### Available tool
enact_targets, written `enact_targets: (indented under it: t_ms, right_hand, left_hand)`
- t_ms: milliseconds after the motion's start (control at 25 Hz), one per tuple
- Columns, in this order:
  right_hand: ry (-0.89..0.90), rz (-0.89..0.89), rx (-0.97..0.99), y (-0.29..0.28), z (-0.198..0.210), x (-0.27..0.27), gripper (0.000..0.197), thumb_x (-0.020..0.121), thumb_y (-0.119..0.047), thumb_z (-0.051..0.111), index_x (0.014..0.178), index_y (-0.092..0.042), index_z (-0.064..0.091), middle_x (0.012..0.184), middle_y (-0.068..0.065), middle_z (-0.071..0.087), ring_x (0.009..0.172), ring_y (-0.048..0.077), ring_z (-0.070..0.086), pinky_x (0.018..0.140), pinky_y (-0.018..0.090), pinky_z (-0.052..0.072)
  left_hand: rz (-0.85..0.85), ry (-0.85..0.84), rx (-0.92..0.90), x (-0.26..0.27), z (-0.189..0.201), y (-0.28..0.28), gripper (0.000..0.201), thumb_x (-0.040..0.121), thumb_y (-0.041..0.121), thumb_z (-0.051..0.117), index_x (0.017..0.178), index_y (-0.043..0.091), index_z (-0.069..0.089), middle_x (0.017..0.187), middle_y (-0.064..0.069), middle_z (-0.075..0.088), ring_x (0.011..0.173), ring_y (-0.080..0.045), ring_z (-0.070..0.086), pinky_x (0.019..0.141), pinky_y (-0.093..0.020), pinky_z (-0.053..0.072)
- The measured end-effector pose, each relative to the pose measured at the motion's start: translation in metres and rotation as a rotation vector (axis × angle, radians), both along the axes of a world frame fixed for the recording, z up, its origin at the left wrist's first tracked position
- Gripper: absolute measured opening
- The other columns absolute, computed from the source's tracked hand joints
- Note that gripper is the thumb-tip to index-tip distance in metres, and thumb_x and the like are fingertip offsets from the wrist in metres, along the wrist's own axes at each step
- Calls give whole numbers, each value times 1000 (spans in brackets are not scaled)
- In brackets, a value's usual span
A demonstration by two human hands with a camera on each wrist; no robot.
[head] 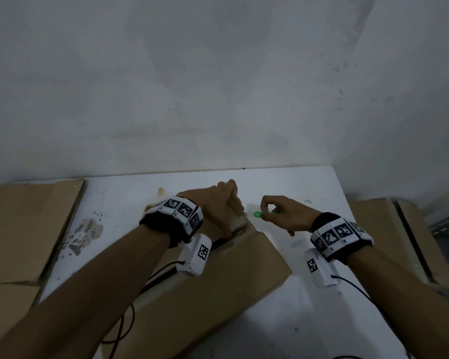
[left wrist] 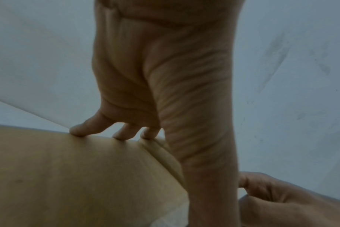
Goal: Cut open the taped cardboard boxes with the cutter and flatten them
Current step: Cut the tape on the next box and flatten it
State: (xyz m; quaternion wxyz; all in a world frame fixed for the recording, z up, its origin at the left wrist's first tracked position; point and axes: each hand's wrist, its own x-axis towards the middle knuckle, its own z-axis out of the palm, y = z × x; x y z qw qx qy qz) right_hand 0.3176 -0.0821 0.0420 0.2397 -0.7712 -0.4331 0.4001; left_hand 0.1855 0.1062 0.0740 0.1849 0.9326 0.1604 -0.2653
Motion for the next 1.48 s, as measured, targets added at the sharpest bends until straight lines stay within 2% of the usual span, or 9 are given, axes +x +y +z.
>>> enact_targets:
  t_ms: [320,480,600,720,800,960,1080,1240,1480]
  right_hand:
    - [16,77,-37,2,1,-5,22,100,-33,56,87,-17,54,62,3,43,50,21,35,45,32,45]
    - [111,-13,-58,-15,-1,4,23,99,-29,58,78,-18,57,56,-1,37,50,18,32,45,31,45]
    - [126,-259,16,-16,-3,1,25,99,-25,56,80,-9,54,62,3,39,47,16,34,46,33,46]
    - [156,-453,78,-18,-3,-6,28,100,-26,54,79,-9,49,65,7,43,45,17,37,47,33,46]
    - [203,-514,97,-23,-6,-14,27,102,-26,52,79,-11,47,63,7,45,48,18,39,47,33,48]
    - [342,-538,120,-37,-14,-34,27,104,-26,51,83,-9,47,65,10,58,53,25,49,55,38,54]
    - [409,-525,111,-48,-17,-52,26,104,-28,50,85,-10,47,74,9,64,62,23,54,61,36,51]
    - [434,-534,175,-60,-13,-63,23,104,-22,49,84,-10,48,82,8,66,70,22,56,67,36,47]
    - [475,-519,190,-71,-8,-66,20,103,-20,50,85,-11,50,93,10,68,76,22,59,71,36,50]
  left_hand:
    - [8,-92,-28,-3,2,-5,81,63,29,93,118,20,35,100,8,43,90,-15,48,58,-21,35]
    - [64,-87,-209,-7,0,8,83,55,32,93,114,31,34,102,22,51,98,-14,57,80,-37,54]
    - [43,-55,-253,-6,0,6,96,64,24,93,135,31,29,125,8,48,114,-19,52,93,-36,48]
    - [22,-58,-120,-14,-6,-10,108,70,30,88,151,35,17,150,-6,25,136,-33,31,110,-53,36]
    - [24,-105,27,-28,-16,-20,99,72,46,81,150,40,21,158,-3,15,145,-33,18,113,-64,25]
    - [87,-388,126,-66,-29,-51,49,86,38,59,134,32,48,137,0,40,131,-24,39,107,-41,32]
    - [143,-413,237,-87,-31,-80,34,96,37,46,128,25,53,124,1,50,115,-22,47,97,-37,35]
    - [186,-302,337,-93,-32,-112,67,91,71,37,134,20,49,129,-4,50,119,-26,45,101,-43,35]
    - [242,-217,285,-100,-46,-137,137,49,102,45,152,15,20,144,-6,39,129,-28,39,107,-45,32]
